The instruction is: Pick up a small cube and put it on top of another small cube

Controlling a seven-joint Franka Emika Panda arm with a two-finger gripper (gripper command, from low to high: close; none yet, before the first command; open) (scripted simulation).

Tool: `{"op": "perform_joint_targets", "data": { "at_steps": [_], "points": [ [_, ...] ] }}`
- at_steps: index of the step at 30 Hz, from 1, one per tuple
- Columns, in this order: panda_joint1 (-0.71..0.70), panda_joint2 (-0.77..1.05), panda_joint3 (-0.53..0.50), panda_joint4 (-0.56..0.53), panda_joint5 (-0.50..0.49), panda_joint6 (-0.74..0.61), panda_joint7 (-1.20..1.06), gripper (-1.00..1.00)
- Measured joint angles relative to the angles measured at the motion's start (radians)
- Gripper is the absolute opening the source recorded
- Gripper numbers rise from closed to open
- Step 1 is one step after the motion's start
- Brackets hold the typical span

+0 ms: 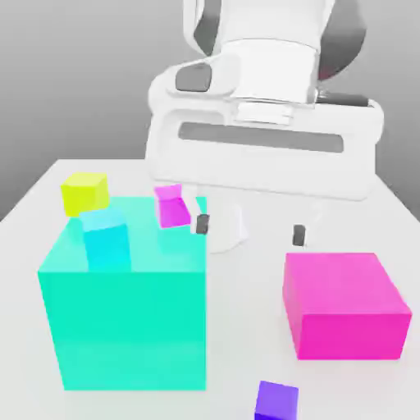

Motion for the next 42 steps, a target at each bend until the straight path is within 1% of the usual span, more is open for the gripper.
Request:
{"op": "perform_joint_targets", "data": {
  "at_steps": [5,10,14,15,21,23,26,27,31,34,37,42],
  "points": [
    [0.02,0.176,0.006,-0.011,-0.007,0.06,0.071,0.0],
    [0.037,0.347,0.017,-0.02,0.021,0.129,0.114,0.0],
    [0.069,0.492,-0.021,0.004,-0.023,0.233,0.156,0.0],
    [0.078,0.518,-0.032,0.009,-0.033,0.254,0.163,-1.0],
    [0.082,0.531,-0.036,0.011,-0.039,0.266,0.168,-1.0],
    [0.073,0.495,-0.024,0.004,-0.022,0.238,0.155,-1.0],
    [0.055,0.395,0.004,-0.017,0.024,0.16,0.122,-1.0],
    [0.065,0.365,0.01,-0.027,0.01,0.151,0.117,-1.0],
    [0.038,0.234,-0.033,-0.034,-0.017,0.032,0.134,-1.0],
    [-0.009,0.131,-0.07,-0.034,-0.02,-0.072,0.143,-1.0],
    [-0.071,0.026,-0.093,-0.034,-0.01,-0.175,0.144,-1.0],
    [-0.119,-0.154,-0.138,-0.036,0.03,-0.343,0.131,-1.0]
  ]
}}
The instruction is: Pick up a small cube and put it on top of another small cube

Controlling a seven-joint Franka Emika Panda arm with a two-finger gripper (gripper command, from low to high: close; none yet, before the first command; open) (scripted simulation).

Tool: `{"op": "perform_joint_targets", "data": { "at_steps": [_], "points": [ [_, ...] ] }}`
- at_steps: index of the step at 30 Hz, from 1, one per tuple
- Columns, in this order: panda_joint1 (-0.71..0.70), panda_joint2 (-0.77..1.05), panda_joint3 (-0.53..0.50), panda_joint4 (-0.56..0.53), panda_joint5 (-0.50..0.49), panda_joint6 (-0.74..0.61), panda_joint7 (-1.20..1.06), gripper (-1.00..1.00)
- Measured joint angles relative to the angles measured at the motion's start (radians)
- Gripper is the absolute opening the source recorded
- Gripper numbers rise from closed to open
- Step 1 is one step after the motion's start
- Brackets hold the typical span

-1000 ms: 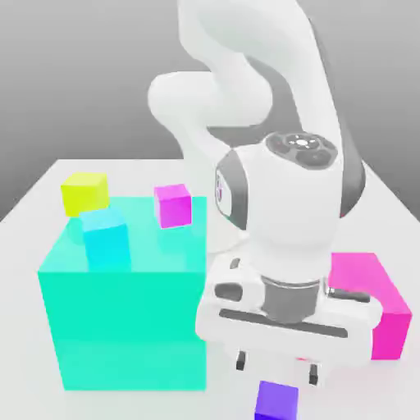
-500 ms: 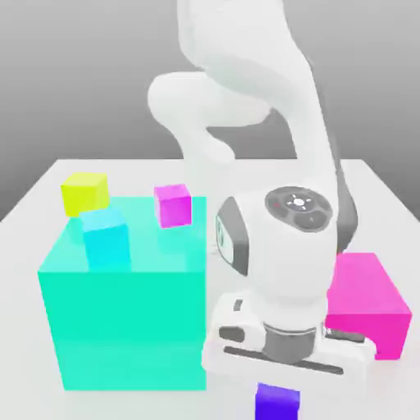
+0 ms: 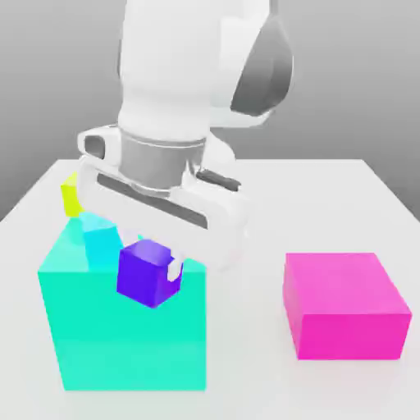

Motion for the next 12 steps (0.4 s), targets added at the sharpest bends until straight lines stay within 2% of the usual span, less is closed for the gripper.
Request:
{"op": "perform_joint_targets", "data": {
  "at_steps": [5,9,10,12],
  "points": [
    [-0.057,-0.163,-0.096,0.007,0.108,-0.186,-0.039,-1.0],
    [-0.061,-0.144,-0.11,-0.086,0.125,-0.076,-0.06,-1.0],
    [-0.062,-0.137,-0.11,-0.102,0.126,-0.053,-0.061,1.0],
    [-0.062,-0.137,-0.11,-0.102,0.127,-0.053,-0.061,1.0]
  ]
}}
